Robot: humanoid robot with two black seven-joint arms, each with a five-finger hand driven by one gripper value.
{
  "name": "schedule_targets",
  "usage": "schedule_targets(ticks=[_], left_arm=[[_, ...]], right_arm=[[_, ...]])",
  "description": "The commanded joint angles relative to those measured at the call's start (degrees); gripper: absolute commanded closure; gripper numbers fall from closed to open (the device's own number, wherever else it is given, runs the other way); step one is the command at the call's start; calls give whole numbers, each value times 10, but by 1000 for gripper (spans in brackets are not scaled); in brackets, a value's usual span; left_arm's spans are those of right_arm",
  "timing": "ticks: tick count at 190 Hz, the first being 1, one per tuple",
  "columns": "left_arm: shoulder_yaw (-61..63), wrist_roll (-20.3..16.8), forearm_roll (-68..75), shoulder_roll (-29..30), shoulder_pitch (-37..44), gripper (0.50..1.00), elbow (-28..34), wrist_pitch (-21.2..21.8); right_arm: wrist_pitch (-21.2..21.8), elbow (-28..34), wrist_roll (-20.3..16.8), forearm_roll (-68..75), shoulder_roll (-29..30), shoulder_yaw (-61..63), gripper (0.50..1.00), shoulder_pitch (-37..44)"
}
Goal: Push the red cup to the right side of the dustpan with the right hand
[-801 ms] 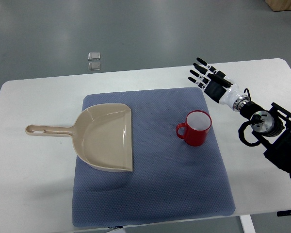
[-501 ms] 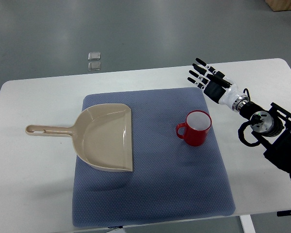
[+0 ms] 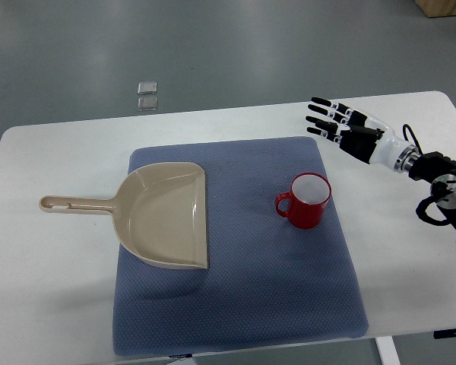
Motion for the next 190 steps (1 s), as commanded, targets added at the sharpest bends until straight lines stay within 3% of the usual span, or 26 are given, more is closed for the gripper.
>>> schedule_targets(ticks=[1, 60, 112, 159, 190], left_arm=[[0, 0, 0, 0, 0, 500, 0, 0], [0, 0, 0, 0, 0, 500, 0, 0], [1, 0, 0, 0, 0, 500, 0, 0], [1, 0, 0, 0, 0, 500, 0, 0], [1, 0, 0, 0, 0, 500, 0, 0]], right_arm=[[1, 1, 20, -58, -29, 0, 568, 1], [1, 42, 164, -220, -102, -1, 566, -19], [1, 43, 192, -242, -129, -2, 562, -38], [1, 42, 287, -350, -120, -2, 562, -65], [1, 43, 288, -392, -118, -8, 562, -84]])
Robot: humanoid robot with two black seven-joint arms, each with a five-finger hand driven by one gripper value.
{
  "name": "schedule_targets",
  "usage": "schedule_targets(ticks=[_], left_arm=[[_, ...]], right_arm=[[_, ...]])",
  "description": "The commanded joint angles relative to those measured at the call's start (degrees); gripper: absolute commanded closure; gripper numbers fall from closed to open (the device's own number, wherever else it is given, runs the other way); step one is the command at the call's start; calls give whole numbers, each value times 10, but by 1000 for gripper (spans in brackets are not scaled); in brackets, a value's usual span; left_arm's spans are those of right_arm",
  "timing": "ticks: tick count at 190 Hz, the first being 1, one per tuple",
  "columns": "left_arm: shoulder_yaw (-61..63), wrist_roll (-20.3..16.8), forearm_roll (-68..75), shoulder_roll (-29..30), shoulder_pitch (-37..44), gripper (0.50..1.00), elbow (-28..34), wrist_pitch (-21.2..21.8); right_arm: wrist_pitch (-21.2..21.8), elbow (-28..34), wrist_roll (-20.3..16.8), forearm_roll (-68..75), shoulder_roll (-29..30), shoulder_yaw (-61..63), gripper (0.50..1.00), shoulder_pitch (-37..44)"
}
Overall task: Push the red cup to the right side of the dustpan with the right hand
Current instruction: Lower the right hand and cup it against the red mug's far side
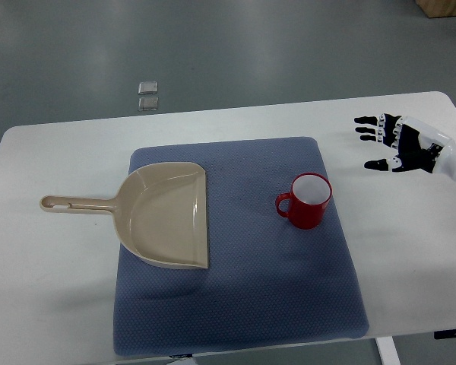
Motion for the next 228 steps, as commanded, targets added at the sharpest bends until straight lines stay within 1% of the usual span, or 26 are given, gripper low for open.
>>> schedule_targets(ticks=[1, 59, 162, 201, 228], left_arm=[[0, 0, 0, 0, 0, 500, 0, 0], [0, 0, 0, 0, 0, 500, 0, 0], [-1, 1, 0, 0, 0, 500, 1, 0], [-1, 0, 0, 0, 0, 500, 1, 0], [-1, 0, 0, 0, 0, 500, 1, 0]], right_arm=[[0, 0, 3, -23, 3, -6, 562, -10], [0, 0, 3, -28, 9, -31, 564, -25], [0, 0, 3, -27, 77, -30, 564, -44], [0, 0, 3, -21, 80, -29, 564, -45], [0, 0, 3, -21, 103, -30, 564, -47]])
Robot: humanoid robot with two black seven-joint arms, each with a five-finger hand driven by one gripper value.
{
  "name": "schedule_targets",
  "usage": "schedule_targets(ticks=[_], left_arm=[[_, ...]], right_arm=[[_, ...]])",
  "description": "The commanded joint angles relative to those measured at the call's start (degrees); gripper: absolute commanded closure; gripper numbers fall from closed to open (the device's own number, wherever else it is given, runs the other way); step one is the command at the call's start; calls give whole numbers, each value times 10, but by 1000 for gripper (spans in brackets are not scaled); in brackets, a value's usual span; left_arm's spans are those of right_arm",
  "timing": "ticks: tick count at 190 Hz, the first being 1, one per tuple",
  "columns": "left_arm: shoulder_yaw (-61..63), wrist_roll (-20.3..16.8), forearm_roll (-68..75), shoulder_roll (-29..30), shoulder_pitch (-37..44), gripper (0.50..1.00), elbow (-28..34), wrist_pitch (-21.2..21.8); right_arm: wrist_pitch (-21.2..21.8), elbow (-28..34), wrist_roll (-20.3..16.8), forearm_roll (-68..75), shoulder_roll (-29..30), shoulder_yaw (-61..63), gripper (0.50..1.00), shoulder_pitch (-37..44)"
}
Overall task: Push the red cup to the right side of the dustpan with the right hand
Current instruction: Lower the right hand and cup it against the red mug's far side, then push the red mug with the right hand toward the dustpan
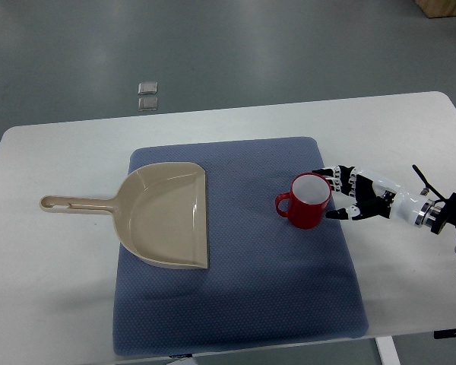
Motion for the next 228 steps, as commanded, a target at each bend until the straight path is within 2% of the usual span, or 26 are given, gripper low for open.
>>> schedule_targets(ticks=[1, 145, 228], left_arm=[[0, 0, 0, 0, 0, 500, 0, 0], [-2, 0, 0, 0, 0, 500, 0, 0], [-2, 0, 0, 0, 0, 500, 0, 0]], right_arm=[[0, 1, 0, 0, 17, -1, 564, -1], [-9, 0, 0, -2, 53, -2, 564, 6], [-41, 1, 0, -6, 77, -5, 566, 7]])
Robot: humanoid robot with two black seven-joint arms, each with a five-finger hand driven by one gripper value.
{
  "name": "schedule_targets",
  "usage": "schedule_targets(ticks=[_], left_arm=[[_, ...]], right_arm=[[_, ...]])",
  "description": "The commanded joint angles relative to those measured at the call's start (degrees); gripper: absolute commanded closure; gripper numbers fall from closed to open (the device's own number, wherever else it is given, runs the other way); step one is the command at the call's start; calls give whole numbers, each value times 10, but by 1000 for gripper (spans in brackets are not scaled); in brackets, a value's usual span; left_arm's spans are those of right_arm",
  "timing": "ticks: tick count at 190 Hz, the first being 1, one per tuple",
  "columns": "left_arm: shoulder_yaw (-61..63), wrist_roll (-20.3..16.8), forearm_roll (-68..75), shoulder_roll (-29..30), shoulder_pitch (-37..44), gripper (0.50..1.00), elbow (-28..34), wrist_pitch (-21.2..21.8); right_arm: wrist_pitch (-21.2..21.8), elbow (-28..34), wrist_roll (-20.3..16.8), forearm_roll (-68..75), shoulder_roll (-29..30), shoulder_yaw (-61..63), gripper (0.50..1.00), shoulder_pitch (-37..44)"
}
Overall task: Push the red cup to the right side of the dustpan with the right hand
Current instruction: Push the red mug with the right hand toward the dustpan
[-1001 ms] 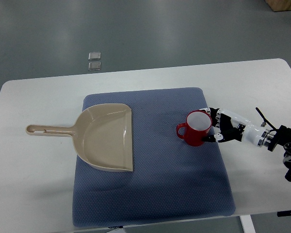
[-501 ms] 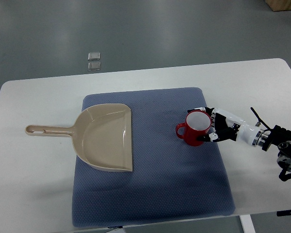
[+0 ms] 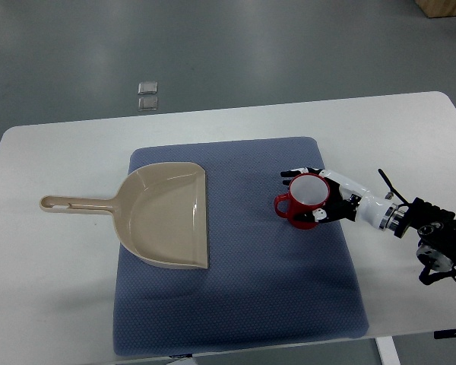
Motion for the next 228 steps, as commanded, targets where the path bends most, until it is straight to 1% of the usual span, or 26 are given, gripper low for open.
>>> schedule_targets(ticks=[1, 47, 96, 119, 151, 228], left_arm=[[0, 0, 0, 0, 0, 500, 0, 0], [0, 0, 0, 0, 0, 500, 1, 0], [0, 0, 0, 0, 0, 500, 0, 0], [1, 0, 0, 0, 0, 500, 0, 0], [0, 0, 0, 0, 0, 500, 0, 0], [1, 0, 0, 0, 0, 500, 0, 0]], right_arm=[[-6, 0, 0, 0, 7, -1, 566, 0], [-8, 0, 0, 0, 22, -1, 568, 0], [-22, 0, 0, 0, 43, -1, 570, 2], [-31, 12, 0, 0, 47, 0, 570, 3], [-35, 17, 0, 0, 69, -1, 572, 3], [-35, 10, 0, 0, 59, -5, 568, -14]])
